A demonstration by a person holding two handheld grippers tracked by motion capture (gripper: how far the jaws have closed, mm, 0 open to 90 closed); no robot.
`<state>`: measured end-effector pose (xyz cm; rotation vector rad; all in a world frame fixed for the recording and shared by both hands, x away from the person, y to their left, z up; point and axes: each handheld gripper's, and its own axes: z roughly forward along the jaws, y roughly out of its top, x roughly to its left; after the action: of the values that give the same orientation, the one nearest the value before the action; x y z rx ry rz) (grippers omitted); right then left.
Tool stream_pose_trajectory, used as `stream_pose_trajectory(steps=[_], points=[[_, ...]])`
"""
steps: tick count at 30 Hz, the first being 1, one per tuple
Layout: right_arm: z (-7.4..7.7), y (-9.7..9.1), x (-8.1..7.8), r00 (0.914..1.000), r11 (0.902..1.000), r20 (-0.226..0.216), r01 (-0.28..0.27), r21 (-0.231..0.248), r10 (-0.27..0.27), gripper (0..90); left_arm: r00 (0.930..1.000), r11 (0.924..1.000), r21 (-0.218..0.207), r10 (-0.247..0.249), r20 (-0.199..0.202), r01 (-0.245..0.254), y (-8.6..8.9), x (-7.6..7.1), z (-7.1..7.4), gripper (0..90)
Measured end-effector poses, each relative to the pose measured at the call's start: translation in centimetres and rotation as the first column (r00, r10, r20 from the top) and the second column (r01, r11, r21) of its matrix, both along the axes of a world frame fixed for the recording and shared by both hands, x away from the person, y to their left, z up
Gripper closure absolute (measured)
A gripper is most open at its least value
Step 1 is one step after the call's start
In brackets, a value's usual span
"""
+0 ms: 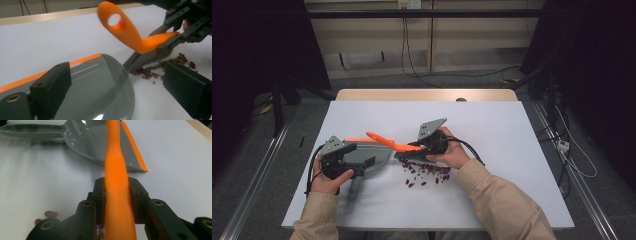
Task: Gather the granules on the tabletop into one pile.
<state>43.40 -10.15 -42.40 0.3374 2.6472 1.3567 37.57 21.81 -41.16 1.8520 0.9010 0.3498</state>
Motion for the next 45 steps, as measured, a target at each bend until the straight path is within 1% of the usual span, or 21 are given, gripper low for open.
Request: stream_pose_trajectory(steps=[7, 10, 11, 14, 17, 19, 22, 23, 25, 27, 28, 29, 31, 32, 33, 34, 35, 39, 40, 42, 45], points=[[0.0, -1.1, -1.4, 0.9995, 0.9995, -0.007, -0.032, 0.004, 0.032, 71.1, 1.0000, 1.0000, 0.001, 0.002, -0.002, -0.002, 0.0, 0.0, 0.0, 8.2], [0.0, -1.5, -1.9, 0.9995, 0.9995, -0.006, -0.032, 0.005, 0.032, 71.1, 1.0000, 1.0000, 0.005, 0.002, -0.004, -0.002, 0.0, 0.0, 0.0, 8.2], [0.0, -1.6, -2.1, 0.9996, 0.9996, 0.002, -0.028, 0.006, 0.028, 71.2, 1.0000, 1.0000, 0.005, 0.001, -0.004, -0.001, 0.0, 0.0, -0.1, 8.2], [0.1, -1.9, -2.2, 0.9998, 0.9998, 0.019, 0.004, 0.017, -0.005, 71.1, 1.0000, 1.0000, 0.004, 0.003, -0.006, -0.003, -0.1, 0.0, -0.1, 8.2], [0.4, -2.2, -2.0, 0.9991, 0.9975, 0.021, 0.036, 0.061, -0.037, 71.1, 1.0000, 1.0000, 0.005, 0.000, -0.004, 0.000, -0.1, 0.0, 0.0, 8.2], [0.7, -2.4, -2.0, 0.9982, 0.9941, 0.015, 0.056, 0.093, -0.058, 71.1, 1.0000, 1.0000, 0.004, 0.000, -0.003, 0.000, 0.0, 0.0, 0.0, 8.2], [1.2, -2.4, -2.3, 0.9956, 0.9886, -0.006, 0.094, 0.118, -0.094, 71.1, 1.0000, 1.0000, 0.005, 0.002, -0.006, -0.002, 0.0, 0.0, -0.1, 8.2], [1.3, -2.4, -2.6, 0.9919, 0.9840, -0.020, 0.127, 0.125, -0.126, 71.1, 1.0000, 1.0000, 0.005, 0.001, -0.006, -0.001, 0.0, 0.0, -0.1, 8.1], [1.5, -2.3, -3.0, 0.9847, 0.9736, -0.037, 0.174, 0.148, -0.170, 71.1, 1.0000, 1.0000, 0.004, 0.000, -0.005, 0.000, -0.1, 0.0, -0.1, 8.1], [1.6, -2.2, -3.7, 0.9719, 0.9547, -0.074, 0.234, 0.184, -0.224, 71.1, 1.0000, 1.0000, 0.003, 0.000, -0.001, 0.000, -0.1, 0.0, -0.1, 8.1], [1.7, -2.1, -4.0, 0.9655, 0.9469, -0.079, 0.259, 0.191, -0.248, 71.2, 1.0000, 1.0000, 0.004, 0.000, -0.001, 0.000, -0.1, 0.0, -0.1, 8.1], [1.7, -1.9, -4.3, 0.9617, 0.9418, -0.081, 0.273, 0.196, -0.262, 71.1, 1.0000, 1.0000, 0.005, 0.002, -0.001, -0.002, -0.1, 0.0, -0.1, 8.1], [1.6, -1.7, -4.7, 0.9575, 0.9356, -0.091, 0.287, 0.206, -0.273, 71.1, 1.0000, 0.9999, 0.010, 0.001, -0.002, -0.001, -0.1, 0.0, -0.1, 8.1], [1.4, -1.5, -4.8, 0.9575, 0.9331, -0.103, 0.286, 0.218, -0.269, 71.2, 1.0000, 1.0000, 0.010, 0.001, -0.001, -0.001, -0.1, -0.1, 0.0, 8.1], [1.3, -1.4, -5.0, 0.9537, 0.9300, -0.117, 0.297, 0.217, -0.277, 71.2, 1.0000, 1.0000, 0.007, 0.002, -0.001, -0.002, -0.1, -0.1, 0.0, 8.1], [1.3, -1.3, -5.1, 0.9528, 0.9290, -0.120, 0.299, 0.218, -0.279, 71.2, 1.0000, 1.0000, 0.007, 0.002, -0.001, -0.002, -0.1, -0.1, 0.0, 8.1], [1.2, -1.2, -5.2, 0.9543, 0.9295, -0.119, 0.294, 0.222, -0.274, 71.2, 1.0000, 1.0000, 0.007, 0.002, 0.001, -0.002, -0.1, -0.1, 0.0, 8.1], [1.0, -0.7, -5.6, 0.9436, 0.9185, -0.150, 0.323, 0.228, -0.295, 71.1, 1.0000, 1.0000, 0.009, 0.002, 0.000, -0.002, -0.1, -0.1, -0.1, 8.1], [1.0, -0.6, -5.8, 0.9395, 0.9144, -0.161, 0.334, 0.229, -0.302, 71.1, 1.0000, 1.0000, 0.009, 0.003, 0.000, -0.003, -0.1, -0.1, -0.1, 8.1], [1.0, -0.4, -6.0, 0.9378, 0.9120, -0.161, 0.339, 0.231, -0.308, 71.2, 1.0000, 0.9999, 0.010, 0.003, 0.000, -0.003, -0.1, 0.0, -0.1, 8.1], [0.9, -0.1, -6.4, 0.9288, 0.9018, -0.186, 0.359, 0.240, -0.321, 71.2, 1.0000, 1.0000, 0.010, 0.002, 0.002, -0.002, -0.1, -0.1, -0.1, 8.1]])
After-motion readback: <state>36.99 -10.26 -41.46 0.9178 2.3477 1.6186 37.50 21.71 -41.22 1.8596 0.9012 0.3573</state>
